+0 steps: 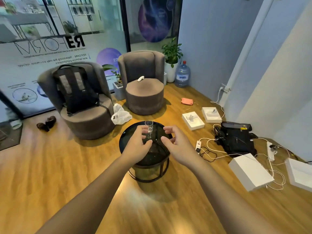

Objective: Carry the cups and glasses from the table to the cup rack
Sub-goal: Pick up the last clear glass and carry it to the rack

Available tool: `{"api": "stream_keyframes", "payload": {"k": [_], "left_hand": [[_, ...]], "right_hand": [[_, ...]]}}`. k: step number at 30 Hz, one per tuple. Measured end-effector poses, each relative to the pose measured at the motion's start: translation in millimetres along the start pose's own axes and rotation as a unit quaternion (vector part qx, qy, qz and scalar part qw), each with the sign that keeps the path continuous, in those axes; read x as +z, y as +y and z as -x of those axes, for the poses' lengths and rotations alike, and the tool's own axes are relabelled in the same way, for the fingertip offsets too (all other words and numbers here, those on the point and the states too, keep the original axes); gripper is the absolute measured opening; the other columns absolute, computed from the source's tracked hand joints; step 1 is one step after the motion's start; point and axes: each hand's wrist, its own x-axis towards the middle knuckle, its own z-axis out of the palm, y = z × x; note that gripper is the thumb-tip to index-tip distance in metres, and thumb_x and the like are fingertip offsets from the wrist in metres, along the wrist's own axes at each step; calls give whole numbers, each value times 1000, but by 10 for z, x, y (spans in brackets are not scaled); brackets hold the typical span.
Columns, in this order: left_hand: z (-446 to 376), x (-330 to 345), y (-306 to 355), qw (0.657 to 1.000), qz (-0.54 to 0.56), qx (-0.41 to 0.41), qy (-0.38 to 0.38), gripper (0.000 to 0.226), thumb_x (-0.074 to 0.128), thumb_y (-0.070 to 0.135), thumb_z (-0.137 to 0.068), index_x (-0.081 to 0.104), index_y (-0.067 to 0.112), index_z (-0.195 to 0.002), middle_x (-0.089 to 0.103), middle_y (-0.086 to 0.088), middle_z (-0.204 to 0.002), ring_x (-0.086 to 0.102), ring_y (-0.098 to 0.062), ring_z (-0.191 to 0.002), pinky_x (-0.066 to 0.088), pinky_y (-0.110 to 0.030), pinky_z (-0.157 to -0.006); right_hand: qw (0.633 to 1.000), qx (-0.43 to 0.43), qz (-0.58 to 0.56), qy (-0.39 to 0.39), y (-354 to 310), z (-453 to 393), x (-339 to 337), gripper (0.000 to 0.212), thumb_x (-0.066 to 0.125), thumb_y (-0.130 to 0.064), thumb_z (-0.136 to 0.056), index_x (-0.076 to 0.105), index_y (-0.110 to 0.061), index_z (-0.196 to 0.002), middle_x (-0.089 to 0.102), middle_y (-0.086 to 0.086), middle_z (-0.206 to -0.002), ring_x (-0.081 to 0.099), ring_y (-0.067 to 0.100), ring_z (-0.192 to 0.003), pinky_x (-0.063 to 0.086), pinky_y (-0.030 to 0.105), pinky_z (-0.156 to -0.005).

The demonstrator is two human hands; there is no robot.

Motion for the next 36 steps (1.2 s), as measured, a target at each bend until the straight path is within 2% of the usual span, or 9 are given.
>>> {"api": "stream_keyframes", "payload": {"k": [3,9,16,18,21,25,29,32,36], "left_hand": [[-471,60,-173,1000,9,-15,-4,52,66,20,-95,39,31,-138,49,15,-127,54,-9,-117,49,-28,-96],[-1632,224,-652,998,24,-43,-24,53,66,19,-95,39,29,-139,51,10,-131,55,-9,-114,45,-18,-80],[-3256,351,-1463,991,28,-99,-82,55,67,15,-94,38,30,-138,50,6,-134,56,-14,-120,53,-33,-98],[-3640,393,-1690,988,17,-115,-100,58,69,17,-93,36,31,-139,50,5,-137,55,-15,-122,53,-41,-102],[-4184,532,-2104,983,-1,-142,-118,64,72,21,-90,33,34,-140,48,6,-142,53,-15,-124,51,-44,-104],[-4713,846,-2711,974,-7,-188,-125,74,76,22,-87,30,28,-145,44,4,-148,48,-20,-132,47,-42,-107],[-5007,1260,-3423,960,8,-241,-141,81,79,19,-85,28,24,-147,46,1,-147,52,-18,-125,48,-35,-101],[-5139,1542,-3899,953,-7,-254,-165,87,82,21,-83,25,24,-148,40,3,-155,46,-19,-138,44,-42,-111],[-5358,1890,-4342,951,-30,-249,-180,98,85,27,-79,21,25,-154,40,4,-156,43,-19,-141,43,-43,-112]], "right_hand": [[1000,22,-8,-7,147,-460,52,38,56,-36,-99,48,-30,-135,50,-7,-135,58,5,-98,46,14,-71],[998,58,-6,-17,512,-1517,248,39,57,-35,-99,48,-28,-136,50,-7,-132,59,6,-96,47,16,-74],[993,116,-11,-17,1071,-3137,694,38,61,-32,-97,48,-31,-132,53,-12,-124,61,7,-81,53,24,-76],[990,137,-10,-18,1228,-3544,800,41,62,-35,-95,46,-34,-132,52,-15,-125,61,8,-85,56,29,-81],[986,164,-4,-20,1553,-4122,1025,43,64,-37,-94,44,-38,-132,51,-19,-126,62,9,-91,57,34,-82],[979,197,30,-40,2099,-4698,1401,53,66,-37,-93,40,-36,-138,43,-19,-133,57,6,-99,52,24,-83],[971,224,50,-69,2788,-5139,1831,63,69,-34,-91,35,-29,-144,38,-11,-141,52,12,-120,50,32,-98],[963,253,49,-74,3260,-5397,2132,72,73,-32,-89,31,-29,-147,34,-10,-147,49,17,-128,48,39,-104],[961,255,59,-90,3794,-5692,2507,83,76,-31,-86,25,-26,-152,29,-9,-155,38,18,-140,42,37,-111]]}}
